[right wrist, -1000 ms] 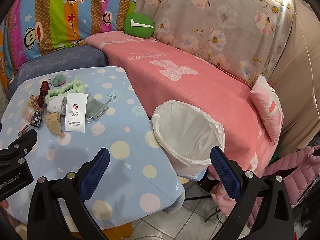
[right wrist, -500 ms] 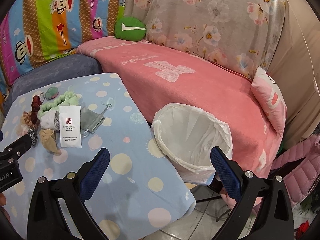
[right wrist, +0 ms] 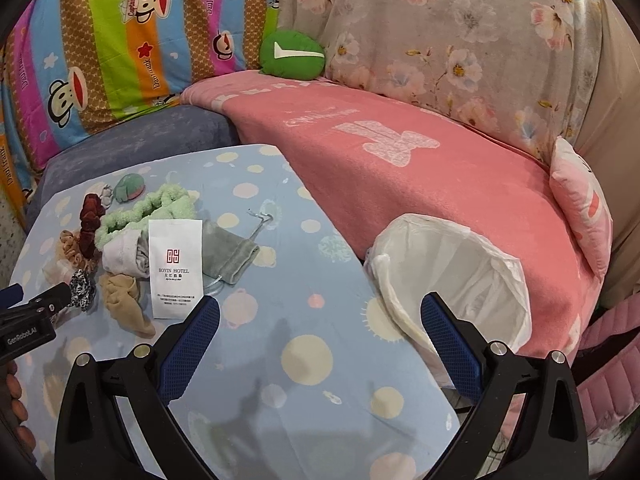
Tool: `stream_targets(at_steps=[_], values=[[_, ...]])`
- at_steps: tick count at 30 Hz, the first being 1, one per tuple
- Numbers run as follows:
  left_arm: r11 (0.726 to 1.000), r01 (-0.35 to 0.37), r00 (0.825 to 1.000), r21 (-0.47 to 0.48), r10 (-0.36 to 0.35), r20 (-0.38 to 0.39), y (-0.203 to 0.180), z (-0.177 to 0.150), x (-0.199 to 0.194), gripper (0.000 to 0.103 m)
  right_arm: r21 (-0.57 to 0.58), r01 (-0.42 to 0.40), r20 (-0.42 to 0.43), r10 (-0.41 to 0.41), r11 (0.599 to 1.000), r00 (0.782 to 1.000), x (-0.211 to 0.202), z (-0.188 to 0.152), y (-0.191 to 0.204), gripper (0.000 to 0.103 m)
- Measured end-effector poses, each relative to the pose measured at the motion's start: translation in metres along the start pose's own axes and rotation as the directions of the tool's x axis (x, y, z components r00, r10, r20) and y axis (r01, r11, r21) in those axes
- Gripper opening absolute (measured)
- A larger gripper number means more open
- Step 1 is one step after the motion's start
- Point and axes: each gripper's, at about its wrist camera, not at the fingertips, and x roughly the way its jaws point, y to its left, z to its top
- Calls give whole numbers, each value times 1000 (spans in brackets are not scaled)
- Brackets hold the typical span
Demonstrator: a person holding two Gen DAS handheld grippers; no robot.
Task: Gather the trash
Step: 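Move both tools toward the pile of items on the blue table, then grasp the leopard-print scrunchie with the left tool while the right tool grasps the tan stocking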
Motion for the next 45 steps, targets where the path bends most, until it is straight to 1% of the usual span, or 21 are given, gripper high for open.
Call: stream_targets(at_steps=[2,4,8,9,12,17,20,24,26,28,29,32,34,35,37,38,40,41,42,44,45], values=[[999,0,1000,-32,0,-11,14,0,11,95,-7,-18,-10,18,1000,1000,9,-1,10,96],[999,-3,1000,-38,2,-26,21,1,20,94,-9,-38,-26,38,999,999,18,-2,19,96],[996,67,995,-66,-71,-72,21,-1,33,92,-14,-57,-59,56,998,997,34,-6,34,96],[996,69,994,-62,-73,-78,18,-2,35,92,-16,-57,-64,56,998,996,37,-7,37,96],[999,27,996,-38,-30,-79,16,-2,38,92,-22,-71,-75,69,997,995,39,-7,42,96],[997,-8,996,-71,1,-89,48,-6,44,92,-40,-118,-79,114,992,990,41,-7,55,96],[996,-31,995,-79,23,-102,63,-7,52,90,-29,-189,-111,185,981,976,50,-10,68,96],[993,24,992,-116,-39,-121,73,-4,61,78,-27,-270,-144,264,962,954,60,-12,92,89],[993,51,990,-107,-64,-123,70,-1,65,75,-28,-297,-152,290,954,945,64,-13,103,86],[994,68,989,-82,-78,-124,64,2,68,64,-28,-323,-170,314,946,934,70,-14,113,76],[994,84,987,-76,-93,-128,61,4,70,61,-26,-340,-179,331,940,927,73,-15,118,73],[990,119,982,-79,-129,-135,55,7,74,47,-17,-386,-204,375,922,904,78,-19,128,62],[988,132,979,-80,-143,-146,52,8,77,33,-23,-416,-215,402,909,890,79,-22,136,53],[986,143,977,-87,-155,-150,52,8,78,29,-29,-428,-221,412,903,884,79,-24,140,52],[982,164,972,-96,-178,-156,51,7,79,11,-39,-453,-230,434,890,871,80,-27,146,46],[982,166,971,-94,-180,-159,50,7,79,10,-43,-464,-235,443,885,865,81,-28,150,42],[984,161,973,-83,-172,-155,48,7,77,5,-45,-471,-257,446,881,858,86,-30,155,20],[984,158,974,-80,-169,-153,47,8,76,1,-39,-475,-266,449,879,853,88,-30,156,15],[984,161,974,-77,-171,-149,45,8,74,1,-30,-482,-270,458,875,847,87,-29,156,8],[984,165,976,-73,-174,-131,43,10,65,1,-28,-497,-259,474,867,842,80,-27,155,7],[984,166,977,-68,-173,-122,42,10,59,1,-38,-498,-250,475,866,844,75,-26,155,7]])
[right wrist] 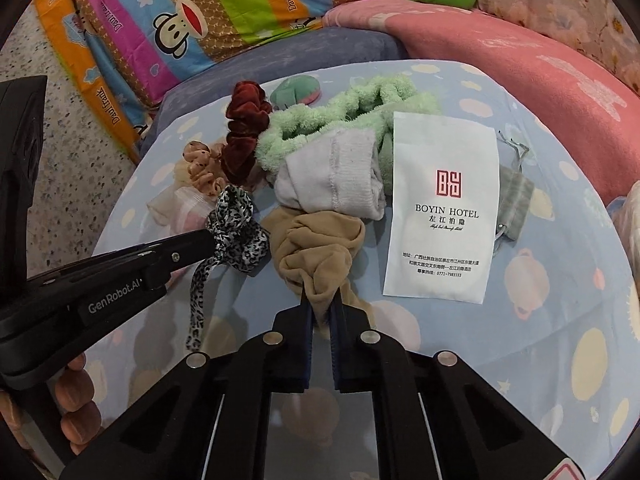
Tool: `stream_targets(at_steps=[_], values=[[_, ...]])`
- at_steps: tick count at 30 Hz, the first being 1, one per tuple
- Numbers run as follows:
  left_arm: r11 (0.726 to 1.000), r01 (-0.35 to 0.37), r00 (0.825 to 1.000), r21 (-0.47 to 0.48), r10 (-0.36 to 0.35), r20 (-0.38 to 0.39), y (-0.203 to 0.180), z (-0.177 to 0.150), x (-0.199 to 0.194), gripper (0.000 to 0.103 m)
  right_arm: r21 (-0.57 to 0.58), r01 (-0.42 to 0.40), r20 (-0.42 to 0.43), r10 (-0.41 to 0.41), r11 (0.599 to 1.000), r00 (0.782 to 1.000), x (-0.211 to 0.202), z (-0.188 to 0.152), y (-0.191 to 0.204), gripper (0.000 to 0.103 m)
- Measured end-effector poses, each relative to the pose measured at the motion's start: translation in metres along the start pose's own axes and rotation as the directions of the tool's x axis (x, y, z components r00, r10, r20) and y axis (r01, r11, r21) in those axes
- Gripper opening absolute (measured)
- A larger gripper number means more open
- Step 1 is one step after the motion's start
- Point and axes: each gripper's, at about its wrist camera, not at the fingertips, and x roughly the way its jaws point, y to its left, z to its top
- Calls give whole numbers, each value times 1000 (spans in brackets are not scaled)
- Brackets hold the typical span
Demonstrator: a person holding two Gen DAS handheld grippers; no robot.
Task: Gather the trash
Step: 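Grasp the leopard-print scrunchie with the left tool while the right tool grasps the tan stocking, then carry the scrunchie and stocking in both tools over the white trash bin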
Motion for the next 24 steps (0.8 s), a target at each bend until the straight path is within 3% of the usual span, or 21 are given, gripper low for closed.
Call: stream_targets(at_steps=[5,13,24], values=[[1000,12,999,26,-13,44,-15,0,-26,1,-24,10,77,-8,1000,997,-36,5,7,7],[994,47,989,99,-60,132,-57,7,-74,1,16,10,194,-13,1000,981,-102,18,-15,7],[969,119,969,218,-161,186,-140,19,-108,1,117,92,350,-128,989,928,-189,29,-82,6]])
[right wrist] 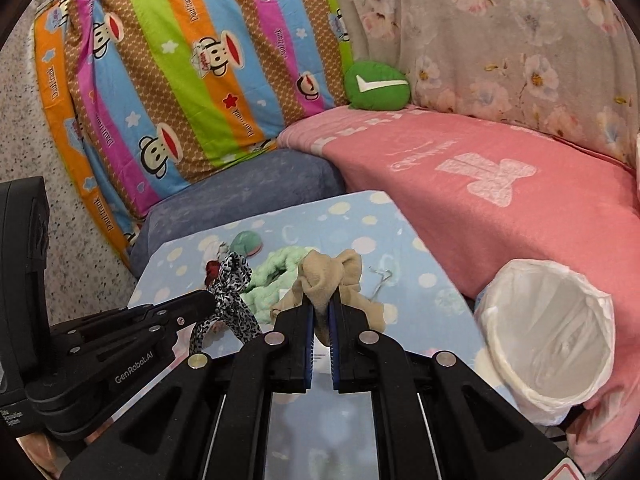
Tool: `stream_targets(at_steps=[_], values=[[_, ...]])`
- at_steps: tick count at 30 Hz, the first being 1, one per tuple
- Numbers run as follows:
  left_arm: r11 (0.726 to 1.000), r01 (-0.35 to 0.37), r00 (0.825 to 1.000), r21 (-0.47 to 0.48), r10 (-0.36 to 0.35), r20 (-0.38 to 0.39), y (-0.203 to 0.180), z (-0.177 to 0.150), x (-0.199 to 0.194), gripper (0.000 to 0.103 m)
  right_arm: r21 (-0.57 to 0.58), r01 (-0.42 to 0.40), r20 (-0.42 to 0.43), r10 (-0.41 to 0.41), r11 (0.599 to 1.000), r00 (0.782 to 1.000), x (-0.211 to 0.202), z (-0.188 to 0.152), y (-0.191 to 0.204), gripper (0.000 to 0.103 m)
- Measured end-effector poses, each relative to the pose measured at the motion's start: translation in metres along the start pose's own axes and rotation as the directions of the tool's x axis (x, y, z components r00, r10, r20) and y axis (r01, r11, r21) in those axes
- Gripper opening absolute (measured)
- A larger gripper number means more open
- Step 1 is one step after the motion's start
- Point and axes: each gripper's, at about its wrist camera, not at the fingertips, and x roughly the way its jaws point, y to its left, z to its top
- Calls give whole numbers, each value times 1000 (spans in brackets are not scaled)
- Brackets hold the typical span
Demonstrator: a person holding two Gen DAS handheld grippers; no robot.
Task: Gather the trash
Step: 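Carry the scrunchie and stocking in both tools over the white trash bin, then open both tools to drop the items into the bin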
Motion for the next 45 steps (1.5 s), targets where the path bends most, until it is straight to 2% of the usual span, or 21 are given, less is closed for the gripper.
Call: stream_targets(at_steps=[6,11,23,26,29,30,32,33,34,36,45], values=[[994,96,995,61,-96,-3,-55,14,14,1,43,101,53,-103,994,993,-25,16,-53,6],[981,145,989,126,-143,-19,-105,20,31,1,81,182,63,-187,980,980,-37,20,-96,6],[928,315,947,197,-295,-125,-205,24,90,1,197,325,8,-333,925,943,-42,5,-192,6],[914,343,937,216,-317,-146,-227,23,101,1,224,348,-10,-355,910,935,-41,0,-209,6],[908,348,935,235,-319,-154,-242,21,111,3,246,371,-28,-376,896,926,-40,-6,-223,7],[906,348,935,240,-318,-154,-246,21,114,3,249,377,-33,-381,892,924,-40,-7,-225,10],[907,337,939,254,-303,-163,-252,19,119,15,256,404,-30,-411,878,911,-41,-10,-229,19],[912,319,945,257,-284,-164,-253,17,122,40,258,411,-28,-419,874,908,-43,-11,-230,35],[919,301,951,254,-269,-153,-252,17,122,54,258,423,-21,-433,868,901,-45,-12,-231,42],[927,285,957,246,-260,-128,-248,16,121,57,254,442,-13,-454,861,891,-48,-13,-230,48],[942,258,964,214,-237,-118,-225,17,111,57,238,431,-2,-443,871,897,-52,-13,-217,57]])
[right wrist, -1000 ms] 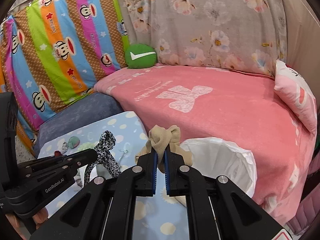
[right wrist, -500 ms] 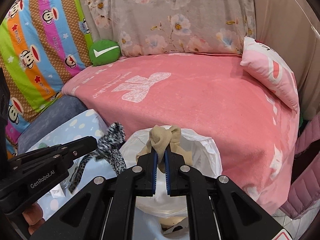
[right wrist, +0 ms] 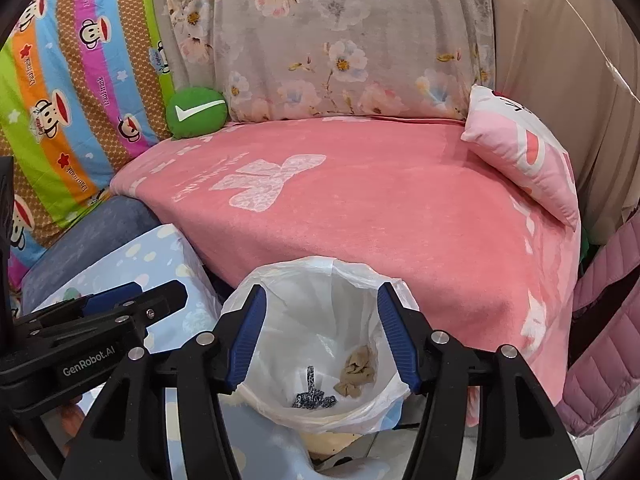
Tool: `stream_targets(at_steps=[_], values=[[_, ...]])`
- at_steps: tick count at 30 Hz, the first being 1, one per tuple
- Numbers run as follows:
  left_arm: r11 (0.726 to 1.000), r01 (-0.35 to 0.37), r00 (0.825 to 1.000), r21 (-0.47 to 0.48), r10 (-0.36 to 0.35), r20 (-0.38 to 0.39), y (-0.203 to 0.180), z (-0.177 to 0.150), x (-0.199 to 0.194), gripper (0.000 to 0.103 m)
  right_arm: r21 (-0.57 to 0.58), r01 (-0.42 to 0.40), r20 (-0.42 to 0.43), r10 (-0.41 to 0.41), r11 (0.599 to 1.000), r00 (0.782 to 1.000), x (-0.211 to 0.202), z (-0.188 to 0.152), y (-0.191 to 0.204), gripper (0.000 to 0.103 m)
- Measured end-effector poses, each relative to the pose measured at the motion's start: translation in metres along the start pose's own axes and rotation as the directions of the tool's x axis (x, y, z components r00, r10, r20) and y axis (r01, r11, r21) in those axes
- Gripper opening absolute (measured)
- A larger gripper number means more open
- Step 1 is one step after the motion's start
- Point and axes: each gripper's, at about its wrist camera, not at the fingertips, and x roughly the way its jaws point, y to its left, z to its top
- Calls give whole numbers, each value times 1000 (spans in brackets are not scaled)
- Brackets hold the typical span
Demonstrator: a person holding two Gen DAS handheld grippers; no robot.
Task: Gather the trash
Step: 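Open both tools to drop the items into the bin, then move both tools back to the pile on the table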
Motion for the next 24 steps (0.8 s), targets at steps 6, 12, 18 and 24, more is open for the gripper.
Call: stream_targets(at_steps=[6,12,18,24], values=[[999,-36,999,-33,36,21,21,-5,-18,57,-16,-26,-2,26,1000,1000,-7,-5,17,63],[995,-65,997,-75,68,34,48,-14,-37,57,-54,-57,-9,56,997,998,-15,-11,42,67],[987,-107,992,-118,113,47,78,-26,-59,59,-92,-89,-21,87,992,996,-21,-17,70,70],[974,-174,982,-148,184,54,108,-41,-78,65,-131,-122,-41,117,984,992,-25,-26,99,71]])
